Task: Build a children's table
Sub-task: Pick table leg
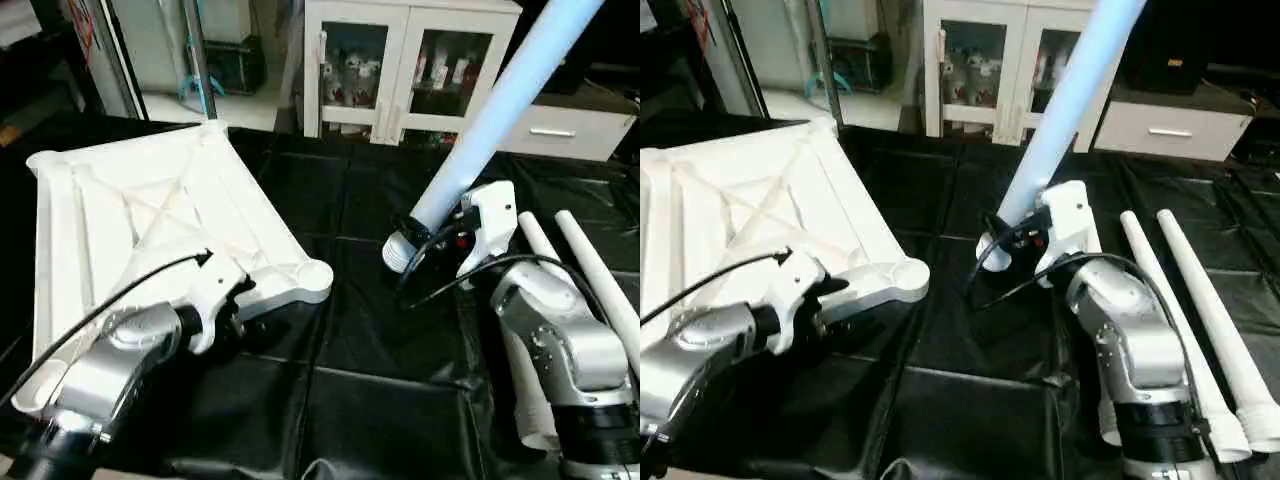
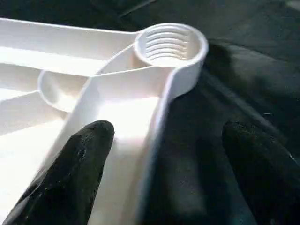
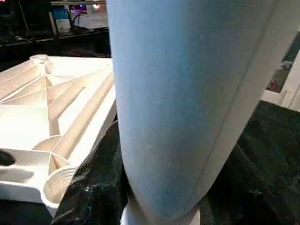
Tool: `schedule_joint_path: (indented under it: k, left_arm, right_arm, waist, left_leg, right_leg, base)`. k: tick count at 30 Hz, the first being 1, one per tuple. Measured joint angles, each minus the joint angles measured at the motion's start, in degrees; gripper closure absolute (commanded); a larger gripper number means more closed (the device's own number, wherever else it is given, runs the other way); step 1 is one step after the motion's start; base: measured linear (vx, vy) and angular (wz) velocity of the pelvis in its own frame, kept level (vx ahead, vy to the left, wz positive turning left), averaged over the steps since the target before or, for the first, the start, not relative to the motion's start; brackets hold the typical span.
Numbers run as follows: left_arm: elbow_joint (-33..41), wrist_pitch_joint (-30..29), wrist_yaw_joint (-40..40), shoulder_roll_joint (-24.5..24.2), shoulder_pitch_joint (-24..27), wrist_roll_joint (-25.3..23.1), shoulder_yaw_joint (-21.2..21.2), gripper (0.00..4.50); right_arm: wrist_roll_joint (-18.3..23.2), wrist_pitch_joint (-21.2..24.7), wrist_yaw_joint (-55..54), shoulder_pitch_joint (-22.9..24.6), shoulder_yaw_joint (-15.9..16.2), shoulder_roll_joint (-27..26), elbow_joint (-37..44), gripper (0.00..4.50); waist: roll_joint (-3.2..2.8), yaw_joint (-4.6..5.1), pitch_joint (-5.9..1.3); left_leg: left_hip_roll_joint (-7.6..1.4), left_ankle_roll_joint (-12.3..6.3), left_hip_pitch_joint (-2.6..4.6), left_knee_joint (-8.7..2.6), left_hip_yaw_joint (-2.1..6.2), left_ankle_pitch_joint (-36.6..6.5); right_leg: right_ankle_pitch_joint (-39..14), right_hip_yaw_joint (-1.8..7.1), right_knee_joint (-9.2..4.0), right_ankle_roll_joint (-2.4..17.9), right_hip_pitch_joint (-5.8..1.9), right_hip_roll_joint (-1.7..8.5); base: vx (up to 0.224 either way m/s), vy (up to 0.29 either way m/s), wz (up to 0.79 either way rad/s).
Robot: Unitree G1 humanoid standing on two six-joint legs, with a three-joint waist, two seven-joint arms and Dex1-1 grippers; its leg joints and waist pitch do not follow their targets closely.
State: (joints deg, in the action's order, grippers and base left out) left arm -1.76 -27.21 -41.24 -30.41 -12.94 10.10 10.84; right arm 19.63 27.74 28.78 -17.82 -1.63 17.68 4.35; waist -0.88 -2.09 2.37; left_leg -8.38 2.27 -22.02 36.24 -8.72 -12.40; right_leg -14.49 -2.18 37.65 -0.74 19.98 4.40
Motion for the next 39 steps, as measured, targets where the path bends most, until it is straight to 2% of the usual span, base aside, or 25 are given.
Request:
schedule_joint_path:
  k: [6,7,12,13,14,16,18,20,21,25,26,29,39]
  left_arm:
    - [-7.09,1.85,-0.95,1.43,-4.77,-1.05,0.88,0.28]
    - [-7.67,2.10,-1.06,1.57,-5.26,-1.07,0.96,0.58]
    - [-11.17,2.42,-3.93,1.51,-7.95,-1.21,1.59,0.85]
    - [-11.45,2.46,-4.53,1.48,-8.11,-1.31,1.70,1.09]
    - [-11.63,2.49,-5.27,1.17,-8.43,-1.53,2.07,1.13]
    - [-11.78,1.17,-6.32,0.76,-9.18,-1.59,2.74,1.16]
    - [-11.70,-0.24,-6.88,0.59,-9.46,-1.54,2.80,1.50]
    - [-11.64,-1.44,-7.00,0.60,-9.75,-1.57,2.80,1.59]
    - [-11.64,-2.25,-6.90,0.76,-10.10,-1.82,2.92,1.83]
    - [-11.58,-4.30,-6.11,0.90,-11.43,-3.80,4.55,2.04]
    - [-11.50,-5.33,-5.76,1.14,-11.70,-4.08,4.64,2.27]
    - [-10.78,-7.55,-5.21,1.31,-11.81,-4.35,4.77,2.47]
    - [-5.26,-8.41,-6.07,-0.25,-9.77,-6.94,7.32,3.29]
  right_arm:
    - [-0.05,0.85,0.51,0.12,0.12,0.48,0.05,2.66]
    - [-0.05,0.85,0.51,0.13,0.25,0.48,0.07,2.66]
    - [-0.04,0.91,0.53,0.46,0.37,0.81,0.25,2.66]
    - [-0.04,0.95,0.55,0.47,0.39,0.96,0.29,2.66]
    - [-0.04,1.00,0.59,0.49,0.39,1.10,0.41,2.66]
    - [-0.04,1.04,0.73,0.69,0.38,1.42,0.85,2.66]
    - [-0.04,1.07,0.84,0.68,0.36,1.68,1.00,2.66]
    - [-0.04,1.19,0.92,0.67,0.36,1.76,1.00,2.66]
    - [-0.04,1.42,0.99,0.60,0.37,1.89,1.00,2.66]
    - [-0.04,1.67,1.47,-0.23,0.41,2.34,0.99,2.66]
    - [-0.01,1.72,1.64,-0.25,0.42,2.34,0.99,2.66]
    - [0.09,2.08,1.84,-0.25,0.42,2.34,0.99,2.66]
    - [0.84,3.19,3.61,-0.78,0.60,2.49,0.69,2.66]
  waist:
    - [-0.15,-0.02,0.02]
    - [-0.16,0.00,0.03]
    - [-0.24,0.08,0.07]
    - [-0.25,0.07,0.08]
    - [-0.26,0.08,0.08]
    - [-0.27,0.07,0.09]
    - [-0.29,0.13,0.10]
    - [-0.29,0.15,0.10]
    - [-0.29,0.15,0.10]
    - [-0.29,0.05,0.10]
    - [-0.29,0.01,0.10]
    - [-0.29,0.11,0.10]
    - [-0.28,0.11,0.07]
  left_leg:
    - [-0.04,-0.62,-0.10,-0.73,-0.23,1.23]
    - [-0.04,-0.63,-0.13,-0.74,-0.26,1.23]
    - [-0.06,-0.67,-0.21,-0.77,-0.33,1.21]
    - [-0.06,-0.67,-0.21,-0.78,-0.34,1.21]
    - [-0.07,-0.68,-0.21,-0.79,-0.35,1.20]
    - [-0.10,-0.67,-0.20,-0.80,-0.38,1.20]
    - [-0.12,-0.67,-0.18,-0.81,-0.44,1.20]
    - [-0.13,-0.67,-0.17,-0.81,-0.48,1.20]
    - [-0.15,-0.67,-0.17,-0.81,-0.51,1.20]
    - [-0.41,-0.67,-0.12,-0.82,-0.94,1.20]
    - [-0.49,-0.67,-0.08,-0.82,-1.06,1.20]
    - [-0.53,-0.67,-0.05,-0.84,-1.12,1.20]
    - [-0.53,-0.78,-0.07,-1.29,-1.30,1.24]
  right_leg:
    - [0.03,-0.04,-0.65,-0.02,0.07,-0.04]
    - [0.03,-0.02,-0.71,-0.03,0.08,-0.04]
    - [0.02,0.00,-1.00,-0.03,0.07,-0.04]
    - [0.02,0.01,-1.02,-0.03,0.07,-0.04]
    - [0.02,0.01,-1.03,-0.03,0.07,-0.04]
    - [0.02,0.01,-1.03,-0.03,0.07,-0.04]
    - [0.02,0.04,-1.03,-0.03,0.07,-0.04]
    - [0.02,0.04,-1.03,-0.03,0.08,-0.04]
    - [0.02,0.05,-1.03,-0.03,0.08,-0.04]
    - [0.02,0.04,-1.03,-0.03,0.06,-0.01]
    - [0.02,0.04,-1.03,-0.03,0.05,-0.01]
    - [0.02,0.06,-1.01,-0.03,0.05,-0.01]
    - [0.01,0.07,-1.53,-0.04,0.05,-0.01]
  base:
    - [0.000,0.000,0.00]
    - [0.000,0.000,0.00]
    - [0.000,0.000,0.00]
    - [0.000,0.000,0.00]
    - [0.000,0.000,0.00]
    - [0.000,0.000,0.00]
    - [0.000,0.000,0.00]
    - [0.000,0.000,0.00]
    - [0.000,0.000,0.00]
    - [0.000,0.000,0.00]
    - [0.000,0.000,0.00]
    - [0.000,0.000,0.00]
    - [0.000,0.000,0.00]
